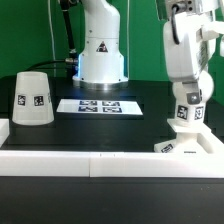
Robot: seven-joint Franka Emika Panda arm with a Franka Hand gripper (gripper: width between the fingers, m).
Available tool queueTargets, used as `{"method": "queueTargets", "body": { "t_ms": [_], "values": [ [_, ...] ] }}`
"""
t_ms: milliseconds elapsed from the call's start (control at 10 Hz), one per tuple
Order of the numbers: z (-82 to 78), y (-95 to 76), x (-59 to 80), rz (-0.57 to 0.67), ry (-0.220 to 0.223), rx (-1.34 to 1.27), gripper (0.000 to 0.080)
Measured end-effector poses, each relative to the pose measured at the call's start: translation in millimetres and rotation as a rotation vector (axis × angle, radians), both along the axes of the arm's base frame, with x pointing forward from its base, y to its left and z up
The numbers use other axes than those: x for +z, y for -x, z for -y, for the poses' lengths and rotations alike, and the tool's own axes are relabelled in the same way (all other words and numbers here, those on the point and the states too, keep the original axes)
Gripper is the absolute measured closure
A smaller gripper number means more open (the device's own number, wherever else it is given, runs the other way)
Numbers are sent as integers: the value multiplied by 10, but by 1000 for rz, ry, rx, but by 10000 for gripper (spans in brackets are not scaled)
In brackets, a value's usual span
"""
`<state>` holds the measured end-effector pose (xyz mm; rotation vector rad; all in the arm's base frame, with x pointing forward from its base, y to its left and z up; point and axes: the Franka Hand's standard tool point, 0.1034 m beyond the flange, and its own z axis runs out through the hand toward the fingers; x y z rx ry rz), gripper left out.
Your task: Assemble lamp
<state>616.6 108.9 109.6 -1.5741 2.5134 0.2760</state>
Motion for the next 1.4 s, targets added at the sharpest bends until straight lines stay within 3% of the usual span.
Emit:
{"method": "queueTargets", "body": {
  "t_ms": [200, 400, 800, 1100, 1400],
  "values": [
    [-1, 38, -7, 5, 13, 162, 104],
    [-13, 51, 23, 29, 37, 415, 101],
    [-26, 59, 18, 103, 36, 739, 101],
    [38, 51, 22, 169, 101, 1222, 101],
    [57, 35, 21, 236, 120, 1610, 101]
  ]
}}
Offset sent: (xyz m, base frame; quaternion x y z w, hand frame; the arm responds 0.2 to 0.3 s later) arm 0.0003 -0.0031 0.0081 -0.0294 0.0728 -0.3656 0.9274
